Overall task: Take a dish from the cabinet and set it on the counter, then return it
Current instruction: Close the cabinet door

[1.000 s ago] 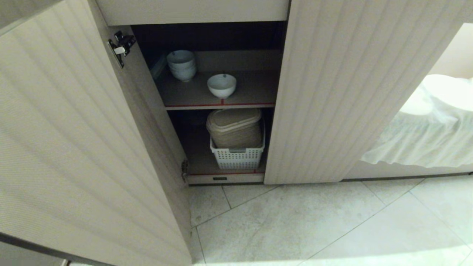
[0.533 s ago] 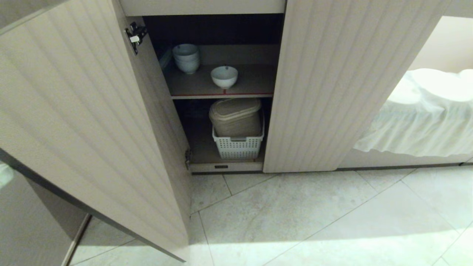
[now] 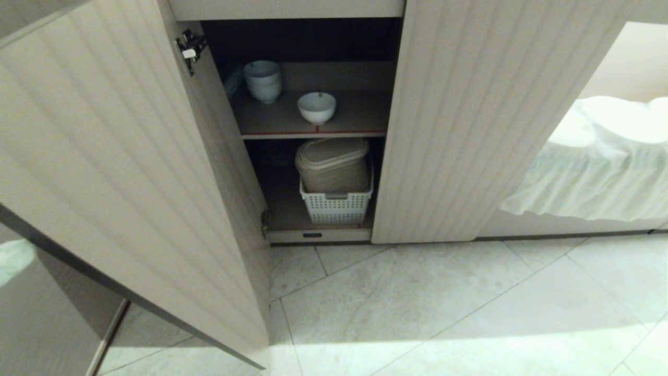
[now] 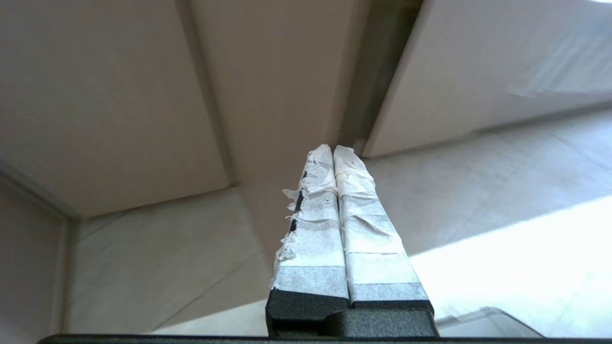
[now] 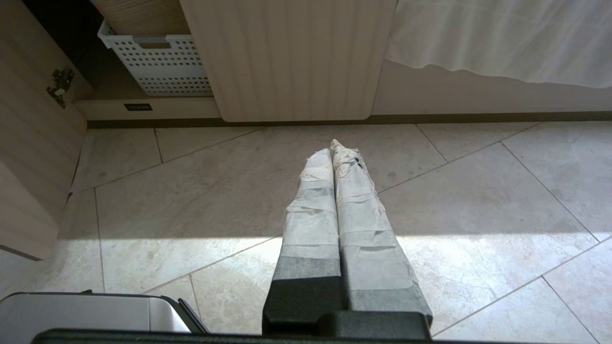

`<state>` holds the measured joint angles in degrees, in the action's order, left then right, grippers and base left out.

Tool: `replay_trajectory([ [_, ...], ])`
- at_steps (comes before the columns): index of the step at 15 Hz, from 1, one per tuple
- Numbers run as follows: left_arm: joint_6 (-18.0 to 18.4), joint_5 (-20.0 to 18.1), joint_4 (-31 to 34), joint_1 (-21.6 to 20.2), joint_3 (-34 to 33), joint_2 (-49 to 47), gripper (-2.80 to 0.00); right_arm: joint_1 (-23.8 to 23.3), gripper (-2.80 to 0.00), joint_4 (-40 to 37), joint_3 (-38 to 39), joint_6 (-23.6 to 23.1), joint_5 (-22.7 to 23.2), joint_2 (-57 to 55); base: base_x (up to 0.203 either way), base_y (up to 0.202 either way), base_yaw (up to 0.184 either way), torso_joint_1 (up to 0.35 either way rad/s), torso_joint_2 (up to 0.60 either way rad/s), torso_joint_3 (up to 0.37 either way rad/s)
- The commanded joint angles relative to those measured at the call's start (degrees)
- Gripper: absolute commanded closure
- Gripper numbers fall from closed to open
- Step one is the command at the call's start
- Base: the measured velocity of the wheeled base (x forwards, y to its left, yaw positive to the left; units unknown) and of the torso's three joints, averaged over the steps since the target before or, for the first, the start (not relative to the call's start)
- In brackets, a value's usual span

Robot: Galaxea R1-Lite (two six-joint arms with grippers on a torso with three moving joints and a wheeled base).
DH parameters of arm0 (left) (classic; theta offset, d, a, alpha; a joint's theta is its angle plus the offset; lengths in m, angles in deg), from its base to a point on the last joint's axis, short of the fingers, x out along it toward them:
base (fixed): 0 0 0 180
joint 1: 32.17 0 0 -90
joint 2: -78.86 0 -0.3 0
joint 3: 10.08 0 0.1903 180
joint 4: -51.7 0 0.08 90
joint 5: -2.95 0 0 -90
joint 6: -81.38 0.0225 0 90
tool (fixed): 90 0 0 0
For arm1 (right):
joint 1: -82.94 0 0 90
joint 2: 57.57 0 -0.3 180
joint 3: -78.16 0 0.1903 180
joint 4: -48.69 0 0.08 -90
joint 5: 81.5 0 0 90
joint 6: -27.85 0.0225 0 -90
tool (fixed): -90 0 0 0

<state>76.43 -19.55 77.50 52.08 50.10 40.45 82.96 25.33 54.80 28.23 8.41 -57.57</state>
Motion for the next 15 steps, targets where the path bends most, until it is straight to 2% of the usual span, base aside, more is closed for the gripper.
replay_trajectory([
  [1,-0.15,-1.06,-0.14,-0.05,0.01,0.09,0.0,-0.02,0.0,0.0,0.0,-0.03,0.0,0.0,0.0,0.0,0.0,0.0,0.0,0.0],
  [4,-1.71,-2.38,-0.73,-0.03,0.37,-1.18,0.0,0.06,0.0,0.0,0.0,-0.03,0.0,0.0,0.0,0.0,0.0,0.0,0.0,0.0],
  [6,-3.11,-2.92,-3.9,-0.05,0.85,-4.21,0.0,0.06,0.0,0.0,0.0,-0.03,0.0,0.0,0.0,0.0,0.0,0.0,0.0,0.0],
  [11,-3.83,-5.92,-12.91,-0.14,1.06,-11.1,0.0,0.04,0.0,0.0,0.0,-0.03,0.0,0.0,0.0,0.0,0.0,0.0,0.0,0.0],
  [15,-3.84,-5.98,-13.42,-0.14,1.7,-11.79,0.0,-0.02,0.0,0.0,0.0,-0.03,0.0,0.0,0.0,0.0,0.0,0.0,0.0,0.0],
])
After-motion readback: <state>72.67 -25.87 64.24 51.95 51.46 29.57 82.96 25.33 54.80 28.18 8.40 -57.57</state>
